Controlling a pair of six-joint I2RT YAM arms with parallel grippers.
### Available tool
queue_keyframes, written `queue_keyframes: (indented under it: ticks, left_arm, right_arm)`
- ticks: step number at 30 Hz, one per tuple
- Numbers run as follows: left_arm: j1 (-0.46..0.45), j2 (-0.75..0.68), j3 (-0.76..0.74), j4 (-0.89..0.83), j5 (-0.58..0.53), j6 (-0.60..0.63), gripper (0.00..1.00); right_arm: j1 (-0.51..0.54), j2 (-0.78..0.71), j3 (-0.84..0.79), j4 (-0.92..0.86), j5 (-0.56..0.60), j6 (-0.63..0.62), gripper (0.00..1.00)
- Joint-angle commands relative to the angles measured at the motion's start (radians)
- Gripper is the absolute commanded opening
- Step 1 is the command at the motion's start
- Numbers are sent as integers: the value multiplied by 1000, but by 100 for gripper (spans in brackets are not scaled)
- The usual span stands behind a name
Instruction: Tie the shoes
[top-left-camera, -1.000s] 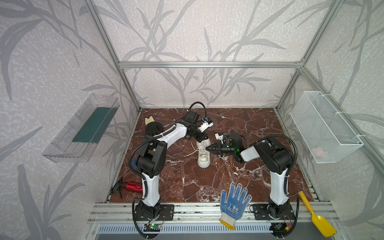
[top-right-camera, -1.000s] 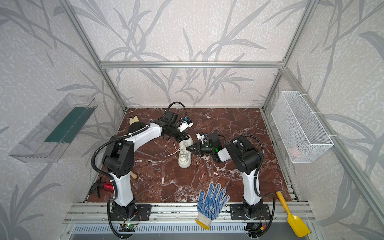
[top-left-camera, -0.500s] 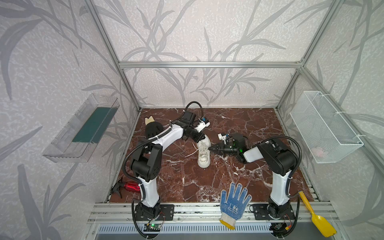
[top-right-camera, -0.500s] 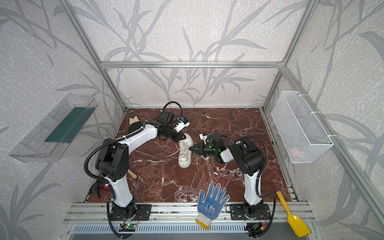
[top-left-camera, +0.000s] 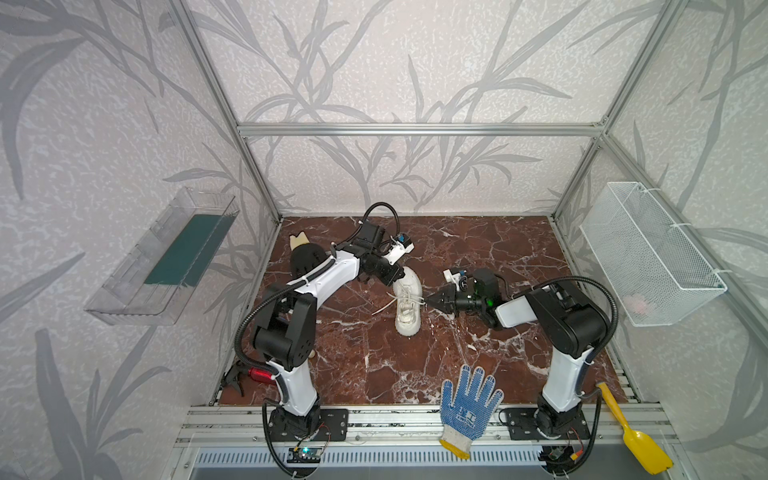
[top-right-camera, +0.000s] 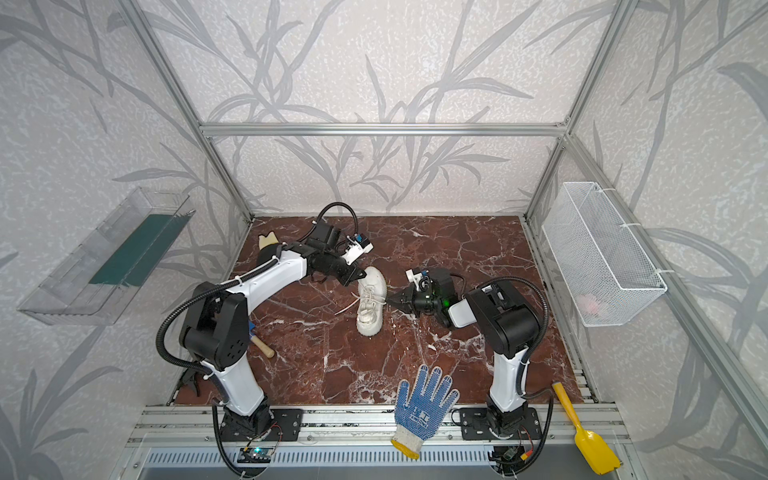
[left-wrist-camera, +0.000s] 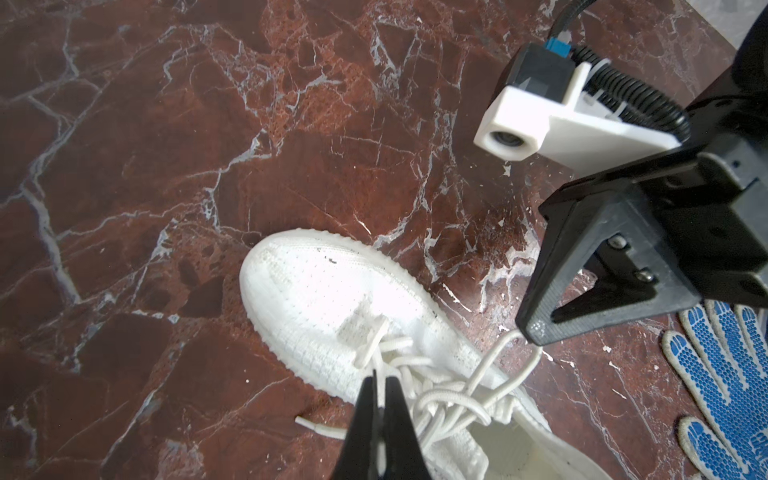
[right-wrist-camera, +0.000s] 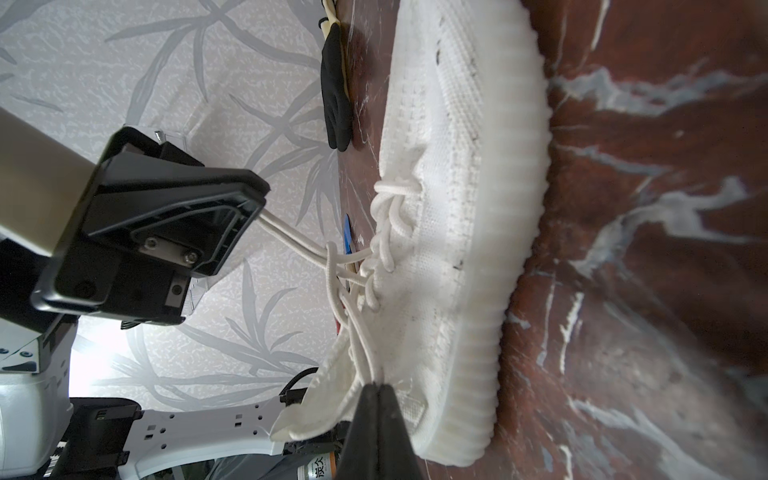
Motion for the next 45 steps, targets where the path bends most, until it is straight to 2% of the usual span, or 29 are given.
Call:
queue_keyframes:
  ticks: [1,14,21,22,24,26,29,33,37,40,45]
  left_arm:
    - [14,-51,-26,1,-4,3,0]
    - [56,-76,-130,109,6,-52,0]
    - [50,-61,-130,121,84,-44,0]
    - [48,-61,-128,120,89,-38,0]
    - [46,-62,-127,122,94,-38,0]
    - [46,-58,-125,124,101,-40,0]
    - [45,-55,-125,125,114,-41,0]
    - [45,-51,-127,130,122,-44,0]
    - [45,-43,-127,139,125,-50,0]
    - [45,-38,-127,138,124,-52,0]
    - [47,-34,-131,142,123,-56,0]
  right_arm:
    - [-14,-46,-20,-14,-12,-31,0]
    - [-32,-88,-64,-60,12,-64,0]
    - [-32,-77,-36,-119,-25,-122,0]
    - [-33,-77,-28,-130,-29,-139,5]
    - [-32,-85,-17,-187,-30,-182,26]
    - [-32,-100,3,-272,-26,-243,34]
    - [-37,-141,50,-487,4,-406,37]
    - [-37,-210,165,-855,112,-700,39]
    - [-27,-224,303,-1111,218,-969,36]
    - [0,-176,426,-1262,285,-1128,34]
    - [49,-106,529,-1342,387,-1263,34]
